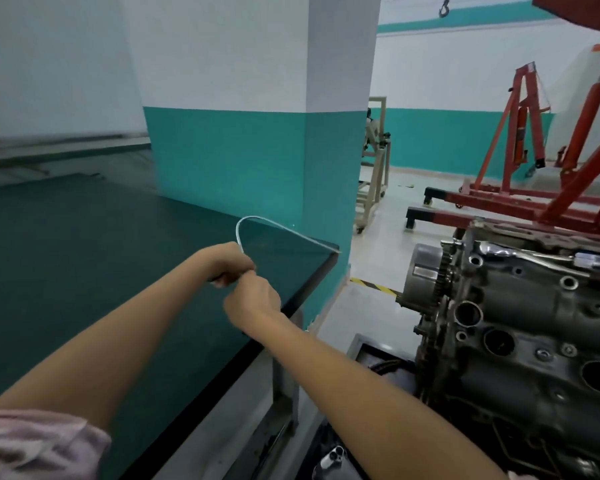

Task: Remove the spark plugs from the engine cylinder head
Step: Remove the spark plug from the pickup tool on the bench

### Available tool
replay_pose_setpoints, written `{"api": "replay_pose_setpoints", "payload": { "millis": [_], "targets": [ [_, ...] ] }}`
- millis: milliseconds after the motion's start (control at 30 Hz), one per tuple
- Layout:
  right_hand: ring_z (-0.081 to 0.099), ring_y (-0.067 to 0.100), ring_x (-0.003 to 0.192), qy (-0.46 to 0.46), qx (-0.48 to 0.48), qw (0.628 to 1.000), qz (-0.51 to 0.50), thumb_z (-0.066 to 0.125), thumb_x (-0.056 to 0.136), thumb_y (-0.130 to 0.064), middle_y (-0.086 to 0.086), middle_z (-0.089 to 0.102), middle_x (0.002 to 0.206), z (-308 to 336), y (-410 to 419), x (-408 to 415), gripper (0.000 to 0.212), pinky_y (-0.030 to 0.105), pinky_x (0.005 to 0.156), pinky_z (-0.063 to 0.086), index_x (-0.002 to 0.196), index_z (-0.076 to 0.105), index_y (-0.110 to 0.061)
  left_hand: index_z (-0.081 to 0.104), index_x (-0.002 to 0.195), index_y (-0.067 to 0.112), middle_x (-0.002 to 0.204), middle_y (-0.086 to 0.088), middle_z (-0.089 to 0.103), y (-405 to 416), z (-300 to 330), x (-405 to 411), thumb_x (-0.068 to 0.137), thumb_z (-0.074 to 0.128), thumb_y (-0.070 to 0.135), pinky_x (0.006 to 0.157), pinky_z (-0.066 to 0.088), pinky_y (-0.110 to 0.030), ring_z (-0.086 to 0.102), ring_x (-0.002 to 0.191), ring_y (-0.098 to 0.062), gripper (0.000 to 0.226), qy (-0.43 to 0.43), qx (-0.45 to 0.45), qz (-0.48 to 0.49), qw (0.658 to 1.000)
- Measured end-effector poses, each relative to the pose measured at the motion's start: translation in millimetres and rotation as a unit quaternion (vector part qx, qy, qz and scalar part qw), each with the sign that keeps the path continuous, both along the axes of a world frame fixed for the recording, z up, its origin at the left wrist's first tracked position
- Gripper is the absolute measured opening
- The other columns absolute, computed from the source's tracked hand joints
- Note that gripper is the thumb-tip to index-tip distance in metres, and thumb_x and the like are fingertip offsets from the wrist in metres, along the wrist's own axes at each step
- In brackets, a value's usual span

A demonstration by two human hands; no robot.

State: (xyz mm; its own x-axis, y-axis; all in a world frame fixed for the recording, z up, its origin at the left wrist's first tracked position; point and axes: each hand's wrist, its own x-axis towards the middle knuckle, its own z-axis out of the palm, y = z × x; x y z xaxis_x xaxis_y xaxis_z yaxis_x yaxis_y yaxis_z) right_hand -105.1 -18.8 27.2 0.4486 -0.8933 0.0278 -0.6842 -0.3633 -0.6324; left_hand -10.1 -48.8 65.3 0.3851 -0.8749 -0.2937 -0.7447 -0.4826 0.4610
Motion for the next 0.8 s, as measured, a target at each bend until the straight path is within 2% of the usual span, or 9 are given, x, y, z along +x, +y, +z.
{"api": "replay_pose_setpoints", "payload": {
  "millis": [100,200,267,400,500,600,667,733,800],
  "targets": [
    [0.052,0.031,0.113,0.001,0.067,0.997,0.049,0.052,0.088,-0.018,0.015,0.051,0.126,-7.8,-2.9,16.3,0.047,0.032,0.076,0.039,0.130,0.037,-0.002,0.042,0.057,0.007,0.039,-0.007,0.037,-4.9,-13.8,16.9,0.081,0.041,0.001,0.039,0.022,-0.016,0.030,0.034,-0.018,0.024,-0.032,0.037,0.010,0.999],
    [0.047,0.029,0.118,-0.029,0.140,0.981,0.134,0.057,0.088,-0.027,0.014,0.045,0.131,-18.4,-0.5,22.6,0.057,0.033,0.092,0.043,0.135,0.034,-0.004,0.042,0.059,0.004,0.045,-0.010,0.044,-5.2,-38.4,35.1,0.082,0.040,0.001,0.041,0.028,-0.023,0.039,0.041,-0.021,0.022,-0.088,0.026,0.027,0.995],
    [0.042,0.032,0.121,0.007,0.121,0.977,0.174,0.059,0.087,-0.034,0.016,0.041,0.132,-28.7,4.5,22.0,0.061,0.039,0.099,0.039,0.134,0.035,-0.005,0.045,0.065,0.007,0.060,-0.006,0.048,-4.8,-51.7,46.7,0.088,0.041,0.007,0.049,0.036,-0.026,0.048,0.054,-0.020,0.023,-0.176,0.005,0.016,0.984],
    [0.031,0.035,0.120,0.101,-0.017,0.970,0.220,0.054,0.089,-0.038,0.016,0.031,0.132,-51.2,14.3,19.1,0.057,0.042,0.100,0.032,0.132,0.038,-0.004,0.057,0.090,0.009,0.089,-0.002,0.055,-3.1,-65.5,65.4,0.095,0.040,0.013,0.066,0.042,-0.029,0.053,0.077,-0.020,0.018,-0.314,-0.009,-0.013,0.949],
    [0.031,0.034,0.115,0.088,-0.056,0.971,0.216,0.052,0.090,-0.035,0.014,0.032,0.130,-61.4,17.0,19.1,0.047,0.040,0.099,0.029,0.124,0.046,-0.003,0.054,0.111,0.010,0.108,-0.005,0.052,2.3,-80.2,70.7,0.098,0.043,0.018,0.065,0.044,-0.030,0.059,0.087,-0.021,0.019,-0.367,0.001,-0.015,0.930],
    [0.031,0.031,0.116,0.041,-0.034,0.977,0.208,0.051,0.090,-0.030,0.012,0.034,0.129,-67.0,16.2,16.6,0.045,0.038,0.101,0.029,0.127,0.045,-0.005,0.049,0.116,0.010,0.113,-0.007,0.047,3.5,-88.7,59.9,0.098,0.043,0.025,0.052,0.039,-0.028,0.063,0.080,-0.021,0.024,-0.433,-0.047,0.003,0.900],
    [0.035,0.029,0.116,-0.029,0.010,0.982,0.186,0.048,0.091,-0.022,0.012,0.037,0.126,-67.6,15.1,13.4,0.036,0.037,0.102,0.032,0.122,0.048,-0.005,0.050,0.111,0.006,0.112,-0.009,0.047,-4.3,-87.7,43.5,0.098,0.041,0.024,0.054,0.040,-0.031,0.062,0.081,-0.026,0.024,-0.395,-0.098,0.002,0.914],
    [0.041,0.031,0.109,-0.107,0.032,0.985,0.134,0.044,0.090,-0.013,0.014,0.042,0.118,-67.6,14.6,9.2,0.022,0.039,0.097,0.038,0.106,0.053,-0.002,0.054,0.107,0.000,0.114,-0.016,0.047,-16.3,-86.3,26.9,0.096,0.040,0.016,0.068,0.044,-0.037,0.058,0.091,-0.033,0.024,-0.289,-0.132,-0.010,0.948],
    [0.043,0.031,0.103,-0.132,0.010,0.988,0.082,0.041,0.089,-0.010,0.013,0.042,0.112,-69.6,13.6,2.2,0.015,0.041,0.092,0.040,0.094,0.053,-0.002,0.054,0.116,-0.003,0.119,-0.020,0.047,-26.8,-88.1,14.5,0.094,0.039,0.010,0.085,0.044,-0.040,0.054,0.102,-0.036,0.029,-0.218,-0.144,-0.035,0.965]
  ]
}}
